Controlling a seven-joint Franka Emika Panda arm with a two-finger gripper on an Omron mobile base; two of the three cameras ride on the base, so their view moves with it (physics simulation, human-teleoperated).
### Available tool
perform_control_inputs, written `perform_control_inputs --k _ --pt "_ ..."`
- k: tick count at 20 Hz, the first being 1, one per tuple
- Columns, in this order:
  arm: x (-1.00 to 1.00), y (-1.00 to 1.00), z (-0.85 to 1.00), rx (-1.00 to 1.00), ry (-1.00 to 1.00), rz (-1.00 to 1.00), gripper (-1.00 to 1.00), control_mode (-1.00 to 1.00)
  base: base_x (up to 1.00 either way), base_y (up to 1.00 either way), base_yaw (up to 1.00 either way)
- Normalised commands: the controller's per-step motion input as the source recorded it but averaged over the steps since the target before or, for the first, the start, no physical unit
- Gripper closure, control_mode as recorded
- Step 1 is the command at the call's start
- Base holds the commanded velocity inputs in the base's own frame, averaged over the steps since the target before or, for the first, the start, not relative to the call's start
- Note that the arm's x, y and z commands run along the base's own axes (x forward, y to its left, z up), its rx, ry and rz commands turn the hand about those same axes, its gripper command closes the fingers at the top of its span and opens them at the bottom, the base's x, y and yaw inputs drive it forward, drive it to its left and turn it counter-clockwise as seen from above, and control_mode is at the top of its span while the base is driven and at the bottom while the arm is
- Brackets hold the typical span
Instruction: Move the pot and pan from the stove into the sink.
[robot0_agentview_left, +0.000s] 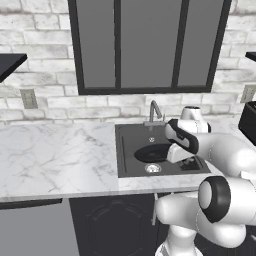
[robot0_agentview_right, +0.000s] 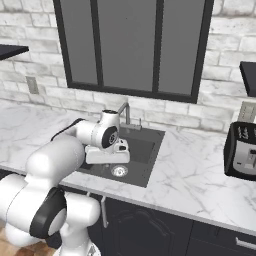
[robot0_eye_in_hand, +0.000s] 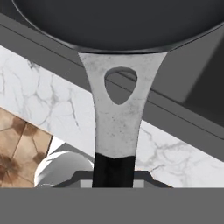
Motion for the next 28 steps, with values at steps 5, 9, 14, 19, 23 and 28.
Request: perform_control_inputs --k 5,9,14,19,23,28 --pt "0.09 0.00 -0.01 0.00 -0.02 0.00 1.00 -1.00 0.00 0.00 0.00" --pt "0.21 0.00 -0.06 0.00 -0.06 0.00 1.00 -1.00 0.00 0.00 0.00" --pt "0.09 0.00 -0.06 0.00 -0.01 0.00 1.00 -1.00 0.00 0.00 0.00" --pt "0.05 0.00 -0.17 -0.04 0.00 0.00 1.00 -1.00 0.00 0.00 0.00" --pt "0.02 0.00 -0.05 -0.01 0.00 0.00 1.00 -1.00 0.00 0.00 0.00" --pt "0.00 0.00 0.00 0.00 0.00 0.00 -1.00 -1.00 0.00 0.00 0.00"
